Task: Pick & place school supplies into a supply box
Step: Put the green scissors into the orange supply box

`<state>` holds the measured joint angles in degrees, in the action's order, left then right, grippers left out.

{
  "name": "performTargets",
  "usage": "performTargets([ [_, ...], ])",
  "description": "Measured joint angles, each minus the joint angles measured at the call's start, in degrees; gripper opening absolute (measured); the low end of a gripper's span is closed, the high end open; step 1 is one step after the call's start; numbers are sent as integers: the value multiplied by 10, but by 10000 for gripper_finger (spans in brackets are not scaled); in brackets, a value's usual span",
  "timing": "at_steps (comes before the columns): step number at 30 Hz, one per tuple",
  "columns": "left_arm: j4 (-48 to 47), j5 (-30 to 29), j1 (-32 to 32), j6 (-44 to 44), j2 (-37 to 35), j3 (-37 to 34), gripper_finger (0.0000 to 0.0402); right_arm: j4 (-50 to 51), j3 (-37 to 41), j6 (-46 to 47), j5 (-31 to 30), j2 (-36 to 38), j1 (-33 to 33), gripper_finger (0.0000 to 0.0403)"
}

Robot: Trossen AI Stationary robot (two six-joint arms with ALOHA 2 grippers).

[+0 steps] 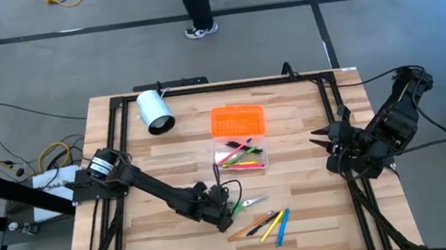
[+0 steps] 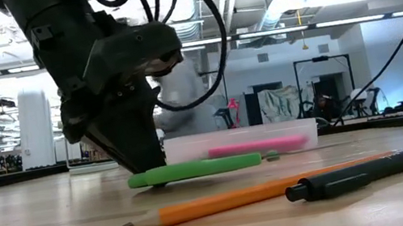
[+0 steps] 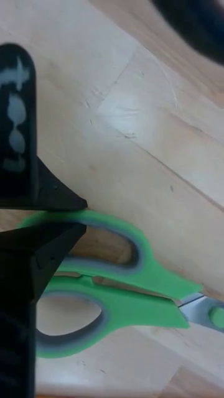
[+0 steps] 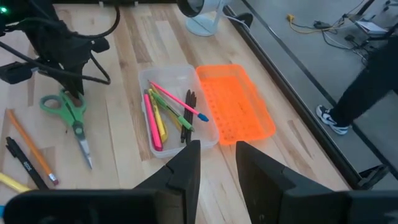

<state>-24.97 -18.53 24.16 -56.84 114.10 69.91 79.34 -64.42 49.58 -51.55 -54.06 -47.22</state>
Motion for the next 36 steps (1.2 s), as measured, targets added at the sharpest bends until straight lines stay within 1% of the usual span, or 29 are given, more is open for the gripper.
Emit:
performTargets([
  [6, -21, -41, -11, 14, 4, 29, 7, 0, 0, 0, 0, 0, 0, 98],
  [11, -18, -39, -18, 32, 4, 45, 7, 0, 0, 0, 0, 0, 0, 98],
  [23, -23, -62, -47, 88, 1, 95, 7, 1, 0, 0, 0, -18, 0, 98],
  [27, -57, -76, -62, 112, 0, 120, 7, 3, 0, 0, 0, -26, 0, 98],
  [36, -179, -109, -111, 169, 0, 166, 7, 4, 0, 0, 0, -27, 0, 98],
])
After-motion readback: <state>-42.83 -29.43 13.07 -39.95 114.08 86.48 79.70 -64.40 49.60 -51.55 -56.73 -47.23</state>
